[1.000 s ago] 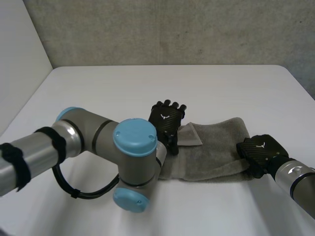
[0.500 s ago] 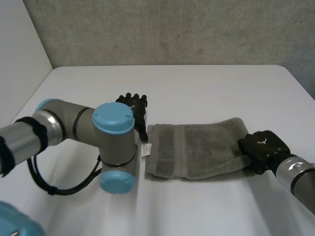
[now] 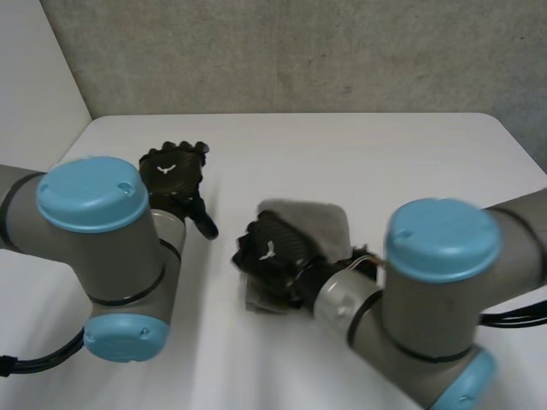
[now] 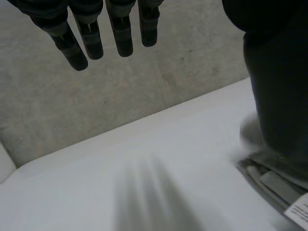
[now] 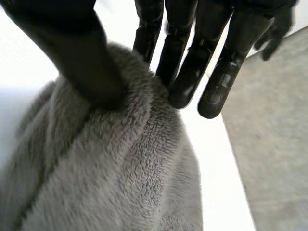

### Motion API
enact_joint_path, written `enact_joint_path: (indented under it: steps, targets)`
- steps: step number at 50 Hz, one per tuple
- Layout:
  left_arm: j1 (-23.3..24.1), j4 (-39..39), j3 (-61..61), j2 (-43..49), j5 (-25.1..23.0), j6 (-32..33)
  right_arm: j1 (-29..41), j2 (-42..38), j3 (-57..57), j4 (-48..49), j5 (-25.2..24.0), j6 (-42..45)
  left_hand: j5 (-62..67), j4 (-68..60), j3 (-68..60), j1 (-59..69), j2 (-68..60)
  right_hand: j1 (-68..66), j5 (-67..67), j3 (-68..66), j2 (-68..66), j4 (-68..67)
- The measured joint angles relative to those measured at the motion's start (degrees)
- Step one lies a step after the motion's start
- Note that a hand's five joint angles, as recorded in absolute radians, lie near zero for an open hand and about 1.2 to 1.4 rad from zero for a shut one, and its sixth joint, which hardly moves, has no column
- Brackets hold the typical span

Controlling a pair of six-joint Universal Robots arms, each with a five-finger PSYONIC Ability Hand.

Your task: Fold the towel.

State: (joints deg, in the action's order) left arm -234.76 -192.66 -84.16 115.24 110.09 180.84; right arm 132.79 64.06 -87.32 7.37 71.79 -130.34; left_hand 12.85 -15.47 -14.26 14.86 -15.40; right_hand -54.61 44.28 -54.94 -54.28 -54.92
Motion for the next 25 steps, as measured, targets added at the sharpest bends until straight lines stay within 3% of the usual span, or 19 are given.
enact_joint_path:
  steps: [7, 11, 16, 25]
  targets:
    - [-1.4, 0.0, -0.7, -0.5, -0.2, -2.0, 0.8, 0.2, 2.9, -0.3, 6.3, -14.6, 0.0, 0.0, 0.0, 0.0, 0.0, 36.4, -38.7, 37.0, 36.4, 37.3]
    - [-1.3, 0.0, -0.5, -0.5, -0.3, -2.2, -2.5, 4.2, 2.4, -0.9, 11.2, -26.0, 0.0, 0.0, 0.0, 0.0, 0.0, 40.5, -40.9, 40.8, 39.7, 40.0]
    - [-0.3, 0.0, 0.1, -0.4, -1.5, -2.2, -8.0, 8.2, 0.3, -2.3, 13.9, -36.0, 0.0, 0.0, 0.0, 0.0, 0.0, 40.9, -40.9, 40.8, 39.7, 40.0]
    - [3.7, 0.1, 1.2, 1.9, -8.2, -2.2, -14.9, 8.4, -2.6, -4.5, 12.1, -40.5, 0.0, 0.0, 0.0, 0.0, 0.0, 41.1, -40.9, 40.8, 39.7, 40.0]
